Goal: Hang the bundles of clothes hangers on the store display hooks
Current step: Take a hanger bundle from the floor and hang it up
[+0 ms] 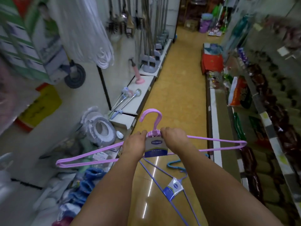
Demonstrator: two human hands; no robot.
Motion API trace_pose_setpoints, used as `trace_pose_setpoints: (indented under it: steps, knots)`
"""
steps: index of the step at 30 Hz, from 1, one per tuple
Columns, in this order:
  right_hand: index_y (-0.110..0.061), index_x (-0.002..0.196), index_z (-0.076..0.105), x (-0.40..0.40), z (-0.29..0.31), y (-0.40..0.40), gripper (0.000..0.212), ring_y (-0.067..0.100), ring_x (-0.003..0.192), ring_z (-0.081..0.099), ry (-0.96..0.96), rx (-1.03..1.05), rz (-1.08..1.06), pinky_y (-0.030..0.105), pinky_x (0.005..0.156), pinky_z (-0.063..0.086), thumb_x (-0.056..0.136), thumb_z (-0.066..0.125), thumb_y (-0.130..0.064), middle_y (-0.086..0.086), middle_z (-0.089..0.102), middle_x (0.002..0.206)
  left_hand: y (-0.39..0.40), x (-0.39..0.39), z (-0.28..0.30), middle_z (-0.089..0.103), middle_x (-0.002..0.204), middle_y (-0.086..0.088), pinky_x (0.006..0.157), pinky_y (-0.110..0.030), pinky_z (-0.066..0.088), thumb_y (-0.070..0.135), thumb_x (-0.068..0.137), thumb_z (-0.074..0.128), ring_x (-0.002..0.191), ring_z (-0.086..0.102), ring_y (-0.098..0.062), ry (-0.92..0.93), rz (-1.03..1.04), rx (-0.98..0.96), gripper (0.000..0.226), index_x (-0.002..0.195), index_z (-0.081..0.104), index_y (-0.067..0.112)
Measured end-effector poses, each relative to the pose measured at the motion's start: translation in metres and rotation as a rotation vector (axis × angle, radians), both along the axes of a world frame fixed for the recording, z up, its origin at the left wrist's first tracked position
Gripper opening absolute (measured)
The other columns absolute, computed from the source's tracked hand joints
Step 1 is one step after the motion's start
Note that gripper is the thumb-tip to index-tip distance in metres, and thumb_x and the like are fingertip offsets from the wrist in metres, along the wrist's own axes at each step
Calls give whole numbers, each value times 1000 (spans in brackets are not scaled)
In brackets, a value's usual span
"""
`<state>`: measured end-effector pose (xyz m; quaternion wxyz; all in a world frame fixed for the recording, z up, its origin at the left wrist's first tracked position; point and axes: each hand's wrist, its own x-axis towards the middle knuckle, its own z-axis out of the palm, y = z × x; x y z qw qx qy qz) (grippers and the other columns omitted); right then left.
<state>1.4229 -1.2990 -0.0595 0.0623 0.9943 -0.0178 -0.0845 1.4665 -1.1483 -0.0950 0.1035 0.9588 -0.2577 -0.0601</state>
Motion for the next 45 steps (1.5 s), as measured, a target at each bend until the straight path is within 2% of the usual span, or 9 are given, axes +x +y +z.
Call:
trace_pose_setpoints:
  steps: [4,12,15,17,26,31,37,41,45]
  knots:
    - [-13,116,47,-10,-3,3,21,29,97,62,-86,35,106,32,62,33,99,35,-16,7,57,115,9,-18,6,55,114,-10,71,-36,38,15,96,39,104,56,-33,-9,137,7,31,126,45,20]
    - [-11,129,41,-34,-4,37,29,30,102,60,-112,63,376,31,57,30,101,32,-17,11,55,120,50,-82,14,59,119,-11,75,-37,41,21,98,39,105,58,-33,53,396,-9,25,121,48,20]
    - [-12,127,43,-43,-5,64,28,30,103,61,-101,77,472,32,63,34,101,33,-15,10,57,120,72,-115,20,58,122,-10,79,-37,43,21,93,49,110,57,-32,95,508,8,35,128,46,21]
    - [-11,127,42,-52,-6,86,29,30,102,62,-87,66,548,32,65,36,99,35,-12,10,57,121,90,-139,20,58,119,-10,79,-37,44,20,93,48,108,58,-31,100,572,34,30,123,46,19]
    - [-10,123,45,-115,-1,206,27,31,107,60,-14,59,884,36,77,44,97,38,-10,11,60,120,194,-246,21,57,126,-7,80,-34,43,22,96,43,112,56,-29,126,861,39,34,130,44,23]
    - [-9,124,44,-173,6,290,27,31,105,62,-20,24,1055,34,69,41,98,38,-11,11,61,118,266,-323,21,62,116,-5,84,-34,48,16,92,48,106,59,-28,135,1046,-37,31,121,50,24]
    - [-9,126,45,-249,7,393,28,30,105,61,-20,-3,1180,35,72,42,99,36,-11,12,61,118,354,-412,17,59,120,-8,86,-38,49,20,99,33,106,58,-28,105,1164,-70,23,118,46,22]
    - [-10,124,46,-305,4,456,27,31,104,61,6,22,1243,37,76,45,99,37,-12,13,62,117,411,-471,17,58,124,-8,87,-35,46,24,101,33,111,56,-28,105,1238,-64,29,127,47,23]
    - [-10,123,48,-352,1,507,26,29,101,62,2,41,1317,34,68,36,100,36,-14,11,62,115,454,-523,13,56,126,-9,89,-36,47,20,99,36,111,55,-29,105,1318,-26,35,134,44,25]
